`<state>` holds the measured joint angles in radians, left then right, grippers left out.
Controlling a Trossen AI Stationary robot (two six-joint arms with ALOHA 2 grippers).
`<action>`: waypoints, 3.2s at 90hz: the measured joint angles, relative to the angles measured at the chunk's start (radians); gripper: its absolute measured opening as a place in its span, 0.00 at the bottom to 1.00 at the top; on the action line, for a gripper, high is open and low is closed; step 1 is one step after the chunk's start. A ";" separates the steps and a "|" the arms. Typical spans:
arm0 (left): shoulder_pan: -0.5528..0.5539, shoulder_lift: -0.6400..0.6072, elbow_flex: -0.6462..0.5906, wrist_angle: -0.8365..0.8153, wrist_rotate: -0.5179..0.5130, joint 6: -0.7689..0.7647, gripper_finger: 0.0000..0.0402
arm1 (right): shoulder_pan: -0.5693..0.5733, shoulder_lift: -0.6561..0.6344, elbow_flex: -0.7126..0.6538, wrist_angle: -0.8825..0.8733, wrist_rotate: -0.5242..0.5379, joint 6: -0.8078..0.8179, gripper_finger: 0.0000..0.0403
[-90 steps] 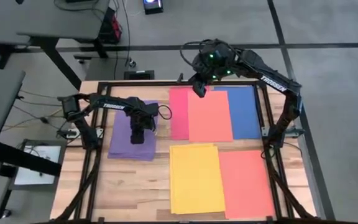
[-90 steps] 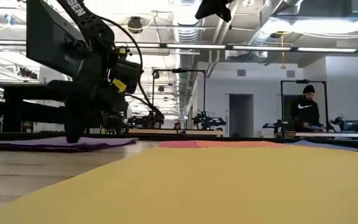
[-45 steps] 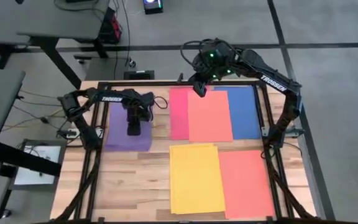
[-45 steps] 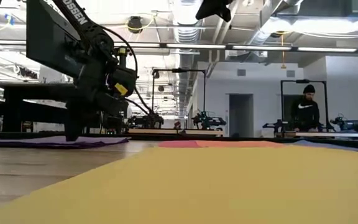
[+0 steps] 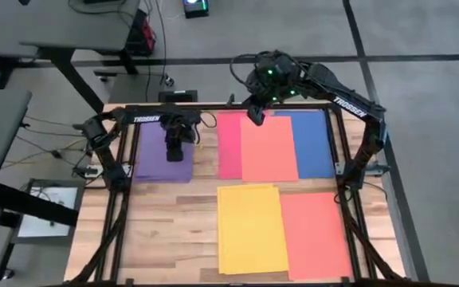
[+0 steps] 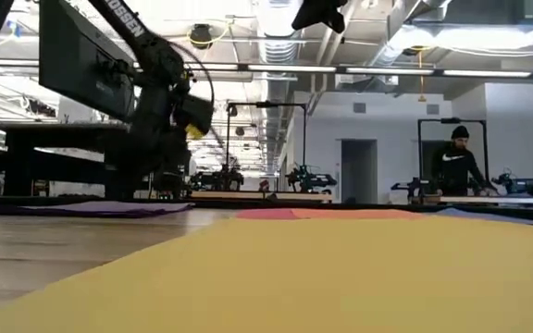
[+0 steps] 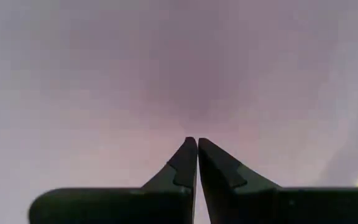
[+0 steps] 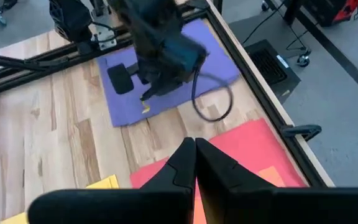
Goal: Organize paper
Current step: Move the purple papers to the top left of the table, then adjust the stacked papers
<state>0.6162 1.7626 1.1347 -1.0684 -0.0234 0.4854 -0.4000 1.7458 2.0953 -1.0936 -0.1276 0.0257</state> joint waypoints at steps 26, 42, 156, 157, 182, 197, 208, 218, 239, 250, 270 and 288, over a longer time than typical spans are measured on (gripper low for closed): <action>-0.063 -0.002 0.323 -0.177 0.034 -0.096 0.00 | -0.015 0.000 0.000 -0.154 -0.002 0.021 0.00; -0.106 -0.004 0.480 -0.169 0.076 -0.131 0.00 | -0.010 -0.032 0.000 -0.414 -0.022 0.275 0.04; -0.610 -0.136 -0.032 0.322 0.234 -0.692 0.00 | 0.575 -0.601 -1.574 0.644 0.173 1.301 0.00; -0.615 -0.139 -0.049 0.353 0.235 -0.701 0.00 | 0.575 -0.597 -1.577 0.653 0.173 1.302 0.00; -0.702 -0.096 -0.243 0.682 0.248 -0.782 0.00 | 0.591 -0.414 -1.612 0.854 0.177 1.379 0.00; -0.734 -0.059 -0.249 0.744 0.247 -0.797 0.00 | 0.600 -0.323 -1.604 0.972 0.185 1.424 0.00; -0.754 -0.036 -0.248 0.802 0.248 -0.830 0.00 | 0.600 -0.274 -1.574 0.982 0.184 1.443 0.00; -0.768 -0.029 -0.246 0.817 0.248 -0.872 0.00 | 0.598 -0.240 -1.542 0.970 0.185 1.451 0.00; -0.769 -0.030 -0.246 0.791 0.252 -0.865 0.00 | 0.573 -0.270 -1.475 0.784 0.177 1.375 0.00; -0.769 -0.045 -0.247 0.742 0.250 -0.849 0.00 | 0.567 -0.331 -1.409 0.650 0.181 1.330 0.00; -0.767 -0.166 -0.249 0.584 0.238 -0.759 0.00 | 0.691 -0.401 -1.361 0.597 0.184 1.379 0.00; -0.761 -0.260 -0.249 0.571 0.220 -0.731 0.00 | 0.878 -0.360 -1.366 0.534 0.209 1.647 0.00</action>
<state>-0.1445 1.5030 0.8856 -0.4970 0.1963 -0.2452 0.4784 1.3856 0.7288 -0.5592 0.0813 1.6729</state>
